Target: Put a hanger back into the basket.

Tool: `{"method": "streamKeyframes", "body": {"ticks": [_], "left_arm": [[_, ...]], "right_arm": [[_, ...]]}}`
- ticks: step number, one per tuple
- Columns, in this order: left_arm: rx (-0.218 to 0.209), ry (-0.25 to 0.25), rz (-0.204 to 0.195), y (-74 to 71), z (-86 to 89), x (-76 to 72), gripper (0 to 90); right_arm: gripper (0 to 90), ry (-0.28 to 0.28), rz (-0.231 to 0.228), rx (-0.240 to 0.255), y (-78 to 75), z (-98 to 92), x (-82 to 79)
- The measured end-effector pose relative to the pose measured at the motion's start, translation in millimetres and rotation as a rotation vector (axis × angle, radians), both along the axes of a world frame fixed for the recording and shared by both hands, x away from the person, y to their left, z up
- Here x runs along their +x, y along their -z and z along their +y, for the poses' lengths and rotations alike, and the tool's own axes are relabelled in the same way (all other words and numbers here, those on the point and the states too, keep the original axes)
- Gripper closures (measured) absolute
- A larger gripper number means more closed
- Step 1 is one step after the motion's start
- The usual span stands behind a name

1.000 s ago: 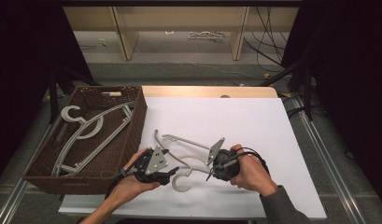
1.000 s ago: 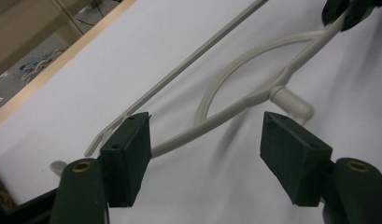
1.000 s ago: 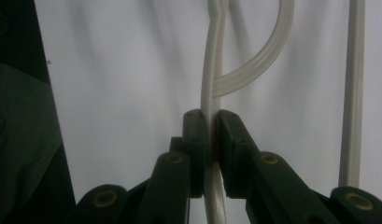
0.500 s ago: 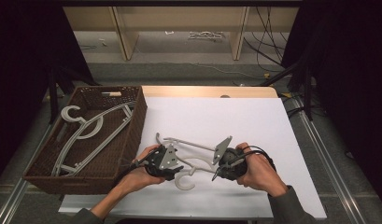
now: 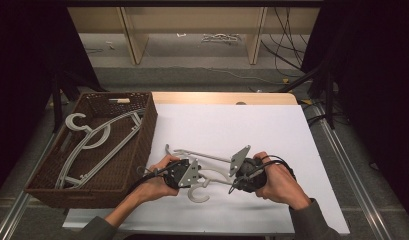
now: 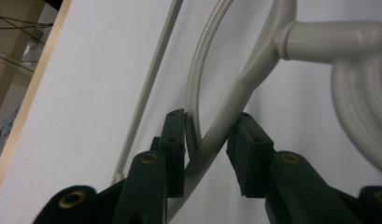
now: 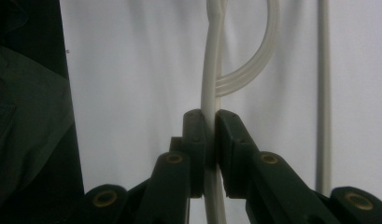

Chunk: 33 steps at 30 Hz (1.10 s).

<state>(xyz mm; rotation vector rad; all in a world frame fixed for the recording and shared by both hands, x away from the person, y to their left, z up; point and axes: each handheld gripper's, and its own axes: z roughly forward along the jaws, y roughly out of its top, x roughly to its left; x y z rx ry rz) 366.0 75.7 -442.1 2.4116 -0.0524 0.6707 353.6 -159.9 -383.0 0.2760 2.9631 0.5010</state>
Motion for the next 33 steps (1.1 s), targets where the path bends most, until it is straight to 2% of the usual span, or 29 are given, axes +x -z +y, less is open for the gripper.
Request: {"method": "streamKeyframes", "body": {"ticks": [1, 3, 5, 6, 8, 10, 12, 13, 14, 16, 17, 18, 19, 20, 22, 24, 25, 26, 27, 30, 33], "left_arm": [[0.0, 0.0, 0.0, 0.0, 0.0, 0.0, 70.1], [0.017, 0.019, -0.037, -6.3, 0.6, -1.9, 71.8], [0.013, 0.026, -0.032, -10.4, 0.8, -3.3, 73.4], [0.009, 0.028, -0.038, -11.9, 0.7, -4.5, 74.3], [0.038, 0.043, -0.042, -16.7, 0.7, -6.6, 76.1], [0.033, 0.051, -0.041, -19.5, 0.7, -7.7, 77.9], [0.021, 0.052, -0.043, -20.3, 0.4, -8.0, 79.2], [0.01, 0.044, -0.034, -21.3, 0.5, -8.4, 79.2], [-0.015, 0.049, -0.022, -22.7, 1.5, -7.3, 79.7], [-0.009, 0.051, -0.036, -23.5, 2.5, -5.8, 79.6], [-0.013, 0.047, -0.033, -24.9, 3.2, -4.0, 79.6], [-0.022, 0.042, -0.025, -25.3, 3.6, -3.2, 79.6], [-0.033, 0.017, 0.005, -24.8, 4.8, -4.0, 79.6], [-0.038, 0.004, 0.015, -25.7, 5.5, -3.6, 79.6], [-0.049, -0.016, 0.037, -28.3, 6.9, -2.1, 79.7], [-0.078, -0.055, 0.058, -30.4, 8.4, -0.3, 79.6], [-0.078, -0.055, 0.058, -30.4, 8.4, -0.3, 79.6], [-0.096, -0.097, 0.081, -32.9, 10.5, 1.5, 79.6], [-0.105, -0.117, 0.096, -34.8, 11.8, 3.0, 79.6], [-0.145, -0.171, 0.14, -40.0, 16.2, 7.0, 79.6], [-0.168, -0.199, 0.163, -43.3, 19.3, 9.1, 79.6]], "right_arm": [[82.3, 0.0, 0.0, 0.0, 0.0, 0.0, 0.0], [81.9, -0.008, -0.024, 0.019, -3.9, -3.8, 1.5], [80.4, -0.008, -0.042, 0.035, -5.9, -7.6, 3.6], [78.9, 0.006, -0.049, 0.042, -7.0, -9.6, 4.6], [75.9, 0.036, -0.068, 0.058, -9.6, -13.7, 6.7], [68.9, 0.06, -0.094, 0.107, -10.0, -17.9, 9.6], [61.7, 0.099, -0.113, 0.137, -11.9, -22.0, 12.3], [61.7, 0.099, -0.113, 0.137, -11.9, -22.0, 12.3], [51.6, 0.164, -0.136, 0.181, -14.1, -25.1, 14.6], [43.0, 0.23, -0.139, 0.222, -17.8, -26.9, 16.7], [41.0, 0.28, -0.155, 0.247, -19.4, -27.2, 17.0], [37.7, 0.307, -0.17, 0.283, -21.4, -28.4, 18.2], [35.8, 0.327, -0.166, 0.3, -22.9, -29.2, 18.6], [33.7, 0.339, -0.181, 0.325, -23.6, -30.8, 20.1], [30.6, 0.383, -0.185, 0.329, -26.3, -33.6, 20.8], [28.2, 0.402, -0.198, 0.334, -26.4, -35.5, 22.0], [28.0, 0.42, -0.207, 0.347, -26.4, -35.9, 21.7], [28.1, 0.43, -0.216, 0.366, -25.6, -35.8, 21.4], [28.0, 0.441, -0.221, 0.372, -25.8, -35.9, 21.2], [27.5, 0.444, -0.209, 0.381, -28.0, -37.4, 19.3], [27.4, 0.463, -0.21, 0.395, -27.8, -36.9, 16.7]]}}
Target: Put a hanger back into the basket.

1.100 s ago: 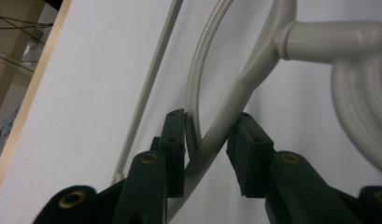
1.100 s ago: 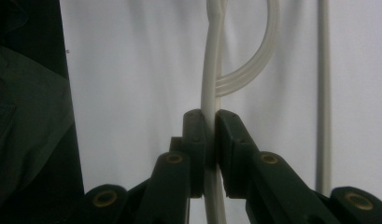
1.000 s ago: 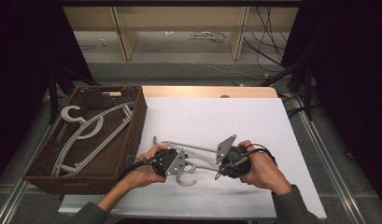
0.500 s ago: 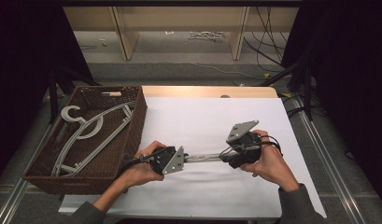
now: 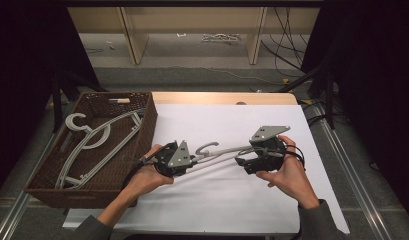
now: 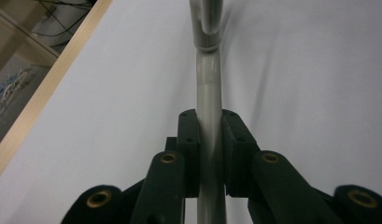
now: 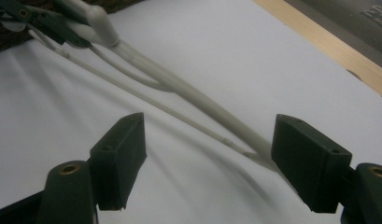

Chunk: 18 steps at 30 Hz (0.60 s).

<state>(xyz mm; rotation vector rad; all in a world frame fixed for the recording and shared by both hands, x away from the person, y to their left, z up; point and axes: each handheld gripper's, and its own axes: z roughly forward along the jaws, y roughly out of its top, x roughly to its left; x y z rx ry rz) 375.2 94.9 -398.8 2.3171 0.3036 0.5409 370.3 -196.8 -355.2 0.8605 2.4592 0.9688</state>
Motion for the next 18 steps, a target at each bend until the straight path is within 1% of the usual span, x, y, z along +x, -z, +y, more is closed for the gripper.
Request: {"method": "streamKeyframes", "body": {"ticks": [1, 2, 3, 4, 5, 6, 7, 8, 9, 10, 11, 12, 13, 14, 15, 16, 17, 18], "left_arm": [[-0.017, -0.015, 0.012, -1.4, 1.5, 1.3, 79.6], [-0.032, -0.024, 0.026, -2.9, 3.0, 2.6, 79.7], [-0.053, -0.043, 0.037, -4.4, 4.7, 3.4, 79.6], [-0.083, -0.068, 0.06, -6.6, 7.3, 4.7, 79.6], [-0.103, -0.08, 0.071, -7.7, 8.6, 5.5, 79.7], [-0.103, -0.08, 0.071, -7.7, 8.6, 5.5, 79.7], [-0.129, -0.096, 0.086, -9.9, 11.1, 6.5, 79.7], [-0.129, -0.096, 0.086, -9.9, 11.1, 6.5, 79.7], [-0.159, -0.108, 0.103, -12.0, 13.3, 7.0, 79.7], [-0.159, -0.108, 0.103, -12.0, 13.3, 7.0, 79.7], [-0.172, -0.12, 0.108, -15.6, 15.5, 7.0, 79.7], [-0.172, -0.12, 0.108, -15.6, 15.5, 7.0, 79.6], [-0.182, -0.12, 0.105, -18.8, 16.1, 5.8, 79.7], [-0.188, -0.125, 0.108, -20.3, 16.2, 4.2, 79.7], [-0.188, -0.125, 0.108, -20.3, 16.2, 4.2, 79.6], [-0.19, -0.125, 0.109, -21.2, 16.0, 3.2, 79.6], [-0.183, -0.117, 0.102, -23.2, 16.4, 2.4, 79.7], [-0.196, -0.117, 0.111, -24.8, 16.0, 0.7, 79.7]], "right_arm": [[26.9, 0.005, -0.012, 0.004, 0.4, -0.4, -0.7], [26.2, 0.011, -0.01, 0.016, 0.5, -0.4, -2.3], [26.1, 0.018, -0.021, 0.025, 0.8, -0.9, -3.5], [26.1, 0.025, -0.039, 0.055, 1.7, -2.3, -5.7], [26.1, 0.025, -0.043, 0.069, 2.2, -3.5, -6.9], [26.1, 0.025, -0.043, 0.069, 2.2, -3.5, -6.9], [25.6, 0.043, -0.043, 0.08, 3.3, -5.7, -9.9], [25.6, 0.043, -0.043, 0.08, 3.3, -5.7, -9.9], [24.7, 0.057, -0.065, 0.097, 4.7, -8.5, -12.0], [24.7, 0.057, -0.065, 0.097, 4.7, -8.5, -12.0], [24.5, 0.076, -0.067, 0.122, 7.4, -11.0, -14.2], [24.5, 0.076, -0.067, 0.122, 7.4, -11.0, -14.2], [24.0, 0.092, -0.07, 0.148, 10.5, -12.9, -16.0], [23.3, 0.1, -0.071, 0.158, 12.1, -13.2, -16.6], [22.3, 0.099, -0.078, 0.168, 14.7, -14.3, -16.8], [22.3, 0.099, -0.078, 0.168, 14.7, -14.3, -16.8], [21.6, 0.109, -0.079, 0.18, 16.2, -14.6, -17.7], [20.9, 0.11, -0.089, 0.195, 18.3, -15.3, -17.6]]}}
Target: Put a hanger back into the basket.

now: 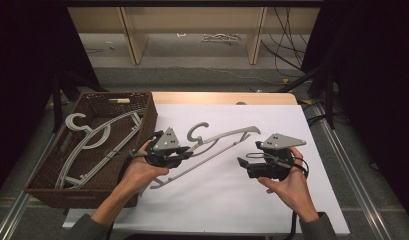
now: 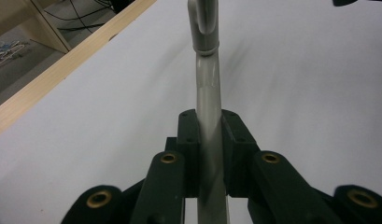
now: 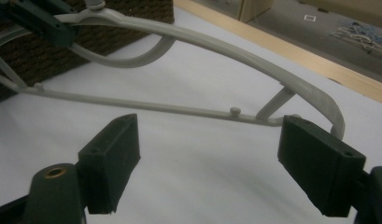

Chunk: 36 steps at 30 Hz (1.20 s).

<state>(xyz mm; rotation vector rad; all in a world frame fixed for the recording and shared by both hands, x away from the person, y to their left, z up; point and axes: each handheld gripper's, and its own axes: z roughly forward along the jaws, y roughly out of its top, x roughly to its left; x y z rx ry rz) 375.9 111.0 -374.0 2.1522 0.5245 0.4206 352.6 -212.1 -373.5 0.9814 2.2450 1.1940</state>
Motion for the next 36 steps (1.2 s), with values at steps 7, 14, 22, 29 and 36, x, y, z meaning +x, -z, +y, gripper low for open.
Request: {"method": "streamKeyframes", "body": {"ticks": [7, 14, 22, 29, 36], "left_arm": [[-0.031, 0.016, -0.012, -20.6, 2.5, -7.0, 79.7], [-0.074, 0.002, -0.004, -44.1, 8.6, -12.8, 79.7], [-0.132, -0.008, 0.039, -58.1, 22.9, -15.1, 79.7], [-0.159, -0.058, 0.032, -79.3, 52.8, -14.2, 79.7], [-0.16, -0.139, 0.012, -89.9, 85.4, -6.8, 79.7]], "right_arm": [[18.6, 0.007, -0.044, 0.073, 10.8, -2.9, -6.9], [18.1, -0.001, -0.076, 0.103, 17.5, -2.2, -18.4], [17.5, -0.005, -0.108, 0.149, 33.2, 0.6, -28.8], [17.6, -0.045, -0.078, 0.131, 39.9, 6.0, -35.5], [17.5, -0.041, -0.08, 0.143, 40.8, 4.9, -37.5]]}}
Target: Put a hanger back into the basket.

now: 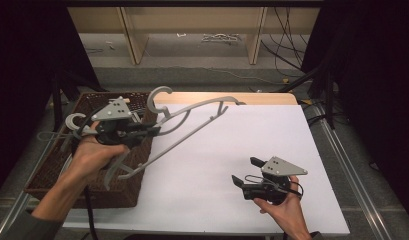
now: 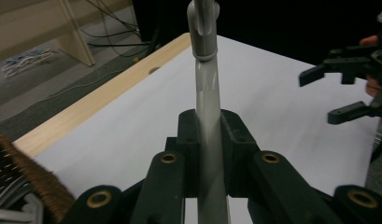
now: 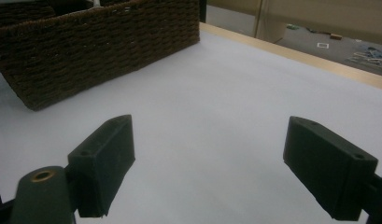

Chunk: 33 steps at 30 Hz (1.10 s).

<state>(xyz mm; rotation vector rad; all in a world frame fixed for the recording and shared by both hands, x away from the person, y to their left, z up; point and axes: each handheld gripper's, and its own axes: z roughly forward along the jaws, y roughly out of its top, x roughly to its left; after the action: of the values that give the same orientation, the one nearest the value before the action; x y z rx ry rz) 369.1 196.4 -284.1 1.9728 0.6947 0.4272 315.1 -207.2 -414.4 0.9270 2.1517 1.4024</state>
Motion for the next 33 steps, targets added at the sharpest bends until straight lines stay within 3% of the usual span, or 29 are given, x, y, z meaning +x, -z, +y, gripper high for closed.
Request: {"method": "streamKeyframes", "body": {"ticks": [6, 8, 11, 19, 33], "left_arm": [[-0.007, -0.092, -0.011, 4.6, 37.3, 13.8, 79.7], [0.0, -0.107, -0.017, 5.4, 41.9, 15.4, 79.7], [-0.005, -0.151, -0.021, 10.5, 60.0, 21.7, 79.7], [-0.012, -0.196, -0.051, 18.1, 90.2, 32.3, 79.7], [-0.024, -0.273, -0.032, 33.5, 129.0, 34.4, 79.7]], "right_arm": [[17.5, -0.006, 0.006, -0.002, 1.4, -0.2, -2.2], [17.6, -0.011, -0.006, 0.006, 3.2, 0.6, -1.0], [17.5, -0.013, 0.011, -0.008, 3.1, -0.2, -1.5], [17.6, -0.009, 0.011, -0.011, 4.0, -0.1, -1.7], [17.6, -0.011, 0.013, -0.013, 5.2, 1.4, -1.2]]}}
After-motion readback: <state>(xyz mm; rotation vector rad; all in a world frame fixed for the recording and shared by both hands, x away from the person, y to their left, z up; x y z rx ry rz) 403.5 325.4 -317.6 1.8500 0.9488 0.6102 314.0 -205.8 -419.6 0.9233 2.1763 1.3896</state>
